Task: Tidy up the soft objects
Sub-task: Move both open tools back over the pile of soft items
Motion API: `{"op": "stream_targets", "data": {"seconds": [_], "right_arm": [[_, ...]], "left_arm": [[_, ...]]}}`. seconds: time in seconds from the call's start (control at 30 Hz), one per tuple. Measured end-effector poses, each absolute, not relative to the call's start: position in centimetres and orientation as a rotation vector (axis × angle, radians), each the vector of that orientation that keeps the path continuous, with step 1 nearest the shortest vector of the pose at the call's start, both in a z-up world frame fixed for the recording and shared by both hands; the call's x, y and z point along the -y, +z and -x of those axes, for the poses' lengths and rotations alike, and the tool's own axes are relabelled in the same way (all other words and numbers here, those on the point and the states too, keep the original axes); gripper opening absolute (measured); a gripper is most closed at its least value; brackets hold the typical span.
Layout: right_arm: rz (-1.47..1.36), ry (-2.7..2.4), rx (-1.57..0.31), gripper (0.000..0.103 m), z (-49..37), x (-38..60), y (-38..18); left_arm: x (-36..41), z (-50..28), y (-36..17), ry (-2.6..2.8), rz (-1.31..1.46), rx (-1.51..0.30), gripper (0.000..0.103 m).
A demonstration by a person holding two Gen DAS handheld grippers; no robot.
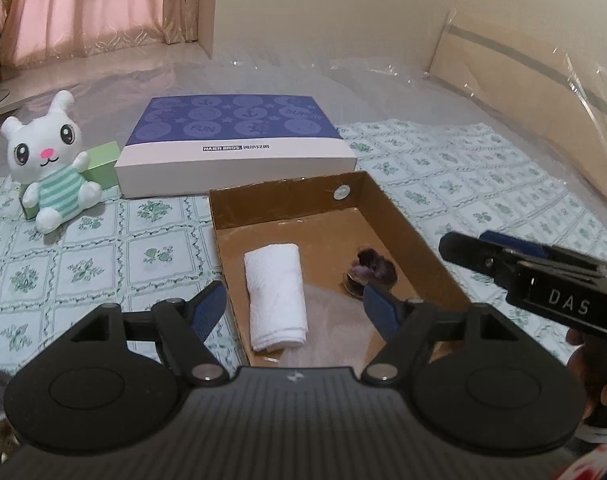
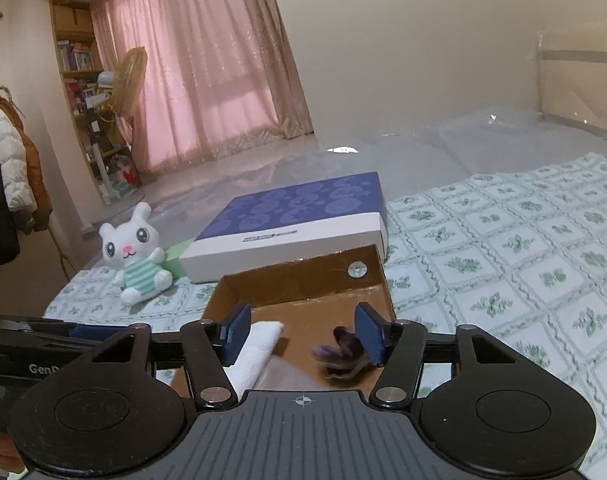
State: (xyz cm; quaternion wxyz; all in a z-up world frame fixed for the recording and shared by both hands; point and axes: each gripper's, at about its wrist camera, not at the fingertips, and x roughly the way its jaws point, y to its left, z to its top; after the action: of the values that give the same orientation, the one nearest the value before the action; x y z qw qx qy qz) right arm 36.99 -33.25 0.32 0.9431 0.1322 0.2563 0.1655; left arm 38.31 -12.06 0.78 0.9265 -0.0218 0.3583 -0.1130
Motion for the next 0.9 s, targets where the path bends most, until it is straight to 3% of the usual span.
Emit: {"op": "stream_targets", "data": {"seconds": [0.2,0.9], "right_arm": [[-0.326,0.324,-0.536,0.067,-33.0,33.4,0.6],[-0.414,0.325,-0.530,0.067,-21.2,29.0,3.2]], "left_arm": [[11.2,-34.1,1.5,-0.250,0.057,-0.722,0.074],[2.1,-18.8,3.3,-0.073,0.160,-0.649,0.075]]}}
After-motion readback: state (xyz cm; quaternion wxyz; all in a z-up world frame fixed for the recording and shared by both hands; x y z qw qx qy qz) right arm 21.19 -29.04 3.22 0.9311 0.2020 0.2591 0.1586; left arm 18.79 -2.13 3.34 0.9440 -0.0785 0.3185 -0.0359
